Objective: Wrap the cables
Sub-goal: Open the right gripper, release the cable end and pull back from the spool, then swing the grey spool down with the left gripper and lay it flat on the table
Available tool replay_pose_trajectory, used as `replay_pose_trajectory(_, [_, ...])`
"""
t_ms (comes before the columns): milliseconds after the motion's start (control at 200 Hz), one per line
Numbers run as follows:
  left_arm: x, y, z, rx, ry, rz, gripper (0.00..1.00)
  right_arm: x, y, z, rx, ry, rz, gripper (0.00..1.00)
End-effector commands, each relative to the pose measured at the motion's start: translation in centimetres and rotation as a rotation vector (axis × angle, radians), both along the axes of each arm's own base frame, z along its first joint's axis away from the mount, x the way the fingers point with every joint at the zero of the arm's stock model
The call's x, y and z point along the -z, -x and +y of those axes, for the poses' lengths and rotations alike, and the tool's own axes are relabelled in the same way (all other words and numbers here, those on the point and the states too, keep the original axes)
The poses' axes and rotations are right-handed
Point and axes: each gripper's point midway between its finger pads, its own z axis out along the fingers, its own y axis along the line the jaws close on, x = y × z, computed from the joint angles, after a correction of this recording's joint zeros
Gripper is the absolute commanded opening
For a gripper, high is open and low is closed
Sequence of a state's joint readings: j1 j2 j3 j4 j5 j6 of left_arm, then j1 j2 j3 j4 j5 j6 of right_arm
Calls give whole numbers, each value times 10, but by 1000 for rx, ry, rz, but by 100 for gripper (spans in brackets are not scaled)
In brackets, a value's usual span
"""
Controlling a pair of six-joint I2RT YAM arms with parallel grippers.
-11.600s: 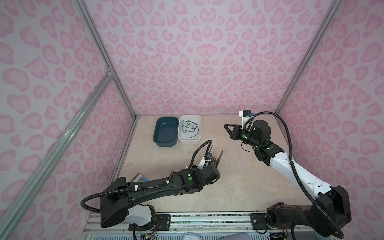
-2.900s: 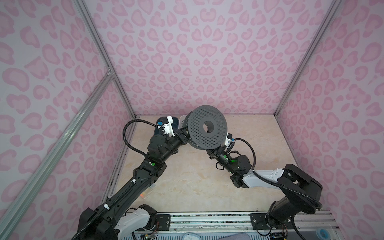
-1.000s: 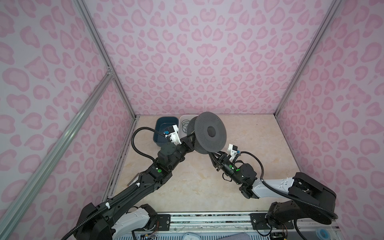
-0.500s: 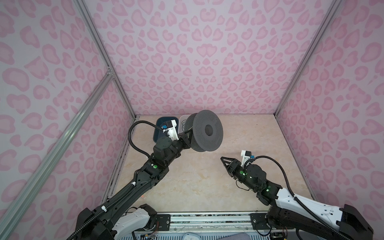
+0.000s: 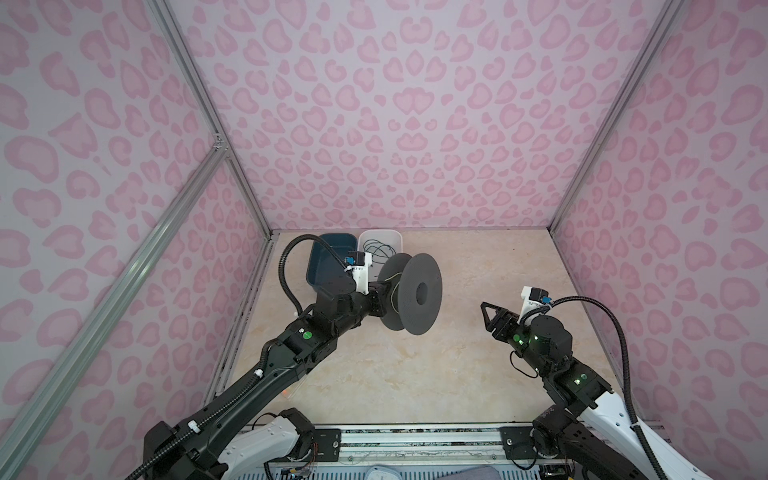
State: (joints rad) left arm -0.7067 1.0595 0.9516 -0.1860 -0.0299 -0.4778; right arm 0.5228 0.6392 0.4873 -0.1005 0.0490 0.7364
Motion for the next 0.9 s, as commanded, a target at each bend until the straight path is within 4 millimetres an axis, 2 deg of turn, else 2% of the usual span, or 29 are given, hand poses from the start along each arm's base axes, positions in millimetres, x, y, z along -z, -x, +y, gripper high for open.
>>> replay_pose_trajectory(0, [3, -2, 11, -47, -247, -48, 3, -13, 2, 25, -177, 95, -133, 64])
replay_pose_trajectory(50, [1, -2, 7, -46, -321, -74, 3, -14, -1, 27, -184, 120, -153, 62])
replay_pose_trajectory(180, [-2, -8, 0, -101, -584, -174, 3, -7, -13, 7, -59, 193, -103, 60])
replay_pose_trajectory(310, [-5, -9, -17, -135, -851, -318, 3, -5, -16, 2, -43, 269, -91, 61])
replay_pose_trajectory(320, [-5, -9, -18, -140, -873, -330, 3, -5, -16, 2, -45, 273, -92, 63])
replay_pose_trajectory(340, [-5, -9, -21, -144, -915, -355, 3, -4, -16, 2, -47, 283, -91, 72])
replay_pose_trajectory(350, [-4, -9, -23, -142, -930, -366, 3, -4, -16, 2, -49, 288, -90, 79])
replay_pose_trajectory(360, [-3, -9, -24, -147, -955, -378, 3, -3, -16, 1, -49, 295, -90, 94])
replay_pose_trajectory(365, [-3, -9, -25, -149, -963, -385, 3, -3, -16, 1, -49, 299, -90, 96])
replay_pose_trajectory(405, [-1, -10, -30, -165, -1040, -433, 3, 1, -15, -1, -47, 323, -82, 99])
replay_pose_trajectory(500, [15, -9, -46, -155, -1184, -486, 3, 13, -13, -12, -7, 363, -31, 99])
replay_pose_trajectory(595, [37, -7, -61, -129, -1284, -508, 3, 24, -11, -31, 86, 388, 16, 99])
replay_pose_trajectory(670, [51, -3, -75, -121, -1344, -529, 3, 23, -8, -45, 157, 386, 11, 99])
replay_pose_trajectory(895, [92, 5, -106, -110, -1466, -546, 3, 15, 3, -55, 191, 339, -88, 99])
